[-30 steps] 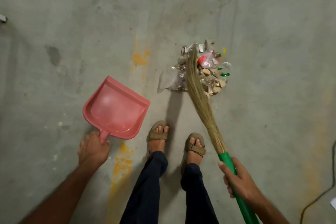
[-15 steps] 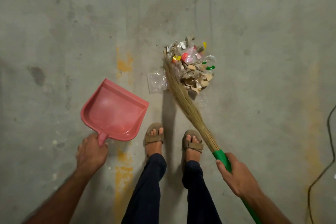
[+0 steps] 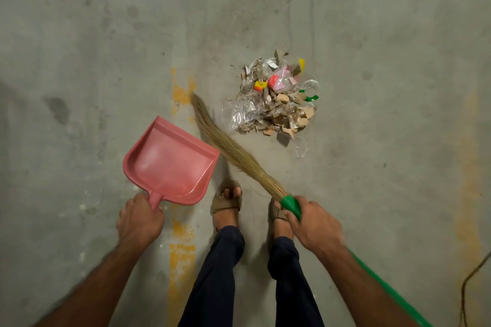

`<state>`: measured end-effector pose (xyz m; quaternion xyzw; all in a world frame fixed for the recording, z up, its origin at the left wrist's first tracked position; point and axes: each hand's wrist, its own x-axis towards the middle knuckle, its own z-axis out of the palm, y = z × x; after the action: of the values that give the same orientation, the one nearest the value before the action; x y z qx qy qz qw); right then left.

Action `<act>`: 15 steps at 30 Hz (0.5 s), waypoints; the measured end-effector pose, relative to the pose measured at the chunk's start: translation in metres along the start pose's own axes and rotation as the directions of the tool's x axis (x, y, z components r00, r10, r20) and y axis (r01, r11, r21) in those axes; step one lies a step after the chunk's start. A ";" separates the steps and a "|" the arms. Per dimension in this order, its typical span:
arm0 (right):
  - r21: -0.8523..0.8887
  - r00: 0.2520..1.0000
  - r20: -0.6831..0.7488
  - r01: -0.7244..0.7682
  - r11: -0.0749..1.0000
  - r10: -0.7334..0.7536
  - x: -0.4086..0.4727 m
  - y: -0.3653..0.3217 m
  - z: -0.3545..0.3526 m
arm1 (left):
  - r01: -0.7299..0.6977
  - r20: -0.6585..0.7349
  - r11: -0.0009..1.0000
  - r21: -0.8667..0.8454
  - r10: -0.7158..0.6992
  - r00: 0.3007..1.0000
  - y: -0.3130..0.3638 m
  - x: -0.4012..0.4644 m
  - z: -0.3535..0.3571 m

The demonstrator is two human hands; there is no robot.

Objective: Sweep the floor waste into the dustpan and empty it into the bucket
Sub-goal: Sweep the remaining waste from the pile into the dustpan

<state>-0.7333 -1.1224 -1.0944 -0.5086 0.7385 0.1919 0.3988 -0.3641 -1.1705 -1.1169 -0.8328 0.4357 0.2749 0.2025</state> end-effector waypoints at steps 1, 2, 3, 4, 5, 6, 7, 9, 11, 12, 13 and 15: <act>0.008 1.000 0.010 -0.015 1.000 0.015 0.010 -0.002 -0.003 | -0.003 0.002 1.000 0.000 0.003 1.000 0.001 0.000 0.001; 0.034 0.999 0.023 -0.042 0.999 0.041 0.015 -0.002 -0.005 | -0.008 0.001 1.000 0.001 0.008 1.000 0.003 0.000 0.001; 0.075 0.997 0.032 -0.072 0.995 0.070 0.016 0.002 -0.005 | -0.015 0.001 1.000 -0.001 0.015 1.000 0.005 0.000 0.000; 0.113 0.995 0.034 -0.101 0.988 0.098 0.014 0.009 -0.004 | -0.022 -0.002 1.000 -0.004 0.022 1.000 0.007 0.000 -0.001; 0.148 0.992 0.034 -0.125 0.981 0.121 0.007 0.018 -0.002 | -0.034 -0.004 0.999 -0.009 0.034 0.999 0.010 0.000 -0.002; 0.185 0.989 0.035 -0.145 0.972 0.141 -0.003 0.028 0.001 | -0.043 -0.003 0.999 -0.012 0.043 0.999 0.012 0.001 -0.002; 0.237 0.989 0.035 -0.151 0.960 0.146 -0.015 0.040 0.004 | -0.050 -0.003 0.999 -0.014 0.050 0.999 0.014 0.001 -0.002; 0.394 0.989 0.050 -0.149 0.907 0.141 -0.043 0.058 0.006 | -0.055 0.002 0.998 -0.019 0.055 0.998 0.017 0.002 -0.001; 0.561 0.988 0.063 -0.150 0.814 0.139 -0.065 0.064 -0.002 | -0.055 0.006 0.998 -0.028 0.055 0.998 0.019 0.004 0.002; 0.618 0.989 0.065 -0.144 0.773 0.132 -0.071 0.063 -0.009 | -0.055 0.009 0.998 -0.026 0.055 0.998 0.020 0.005 0.004; 0.655 0.992 0.053 -0.123 0.746 0.117 -0.073 0.060 -0.017 | -0.056 0.013 0.998 -0.022 0.056 0.998 0.021 0.005 0.006; 0.687 0.995 -0.004 -0.066 0.723 0.095 -0.062 0.050 -0.033 | -0.056 0.023 0.998 -0.012 0.057 0.998 0.022 0.006 0.009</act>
<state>-0.7812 -1.0870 -1.0319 -0.2964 0.7863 -0.0874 0.5350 -0.3822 -1.1804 -1.1297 -0.8180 0.4551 0.2928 0.1951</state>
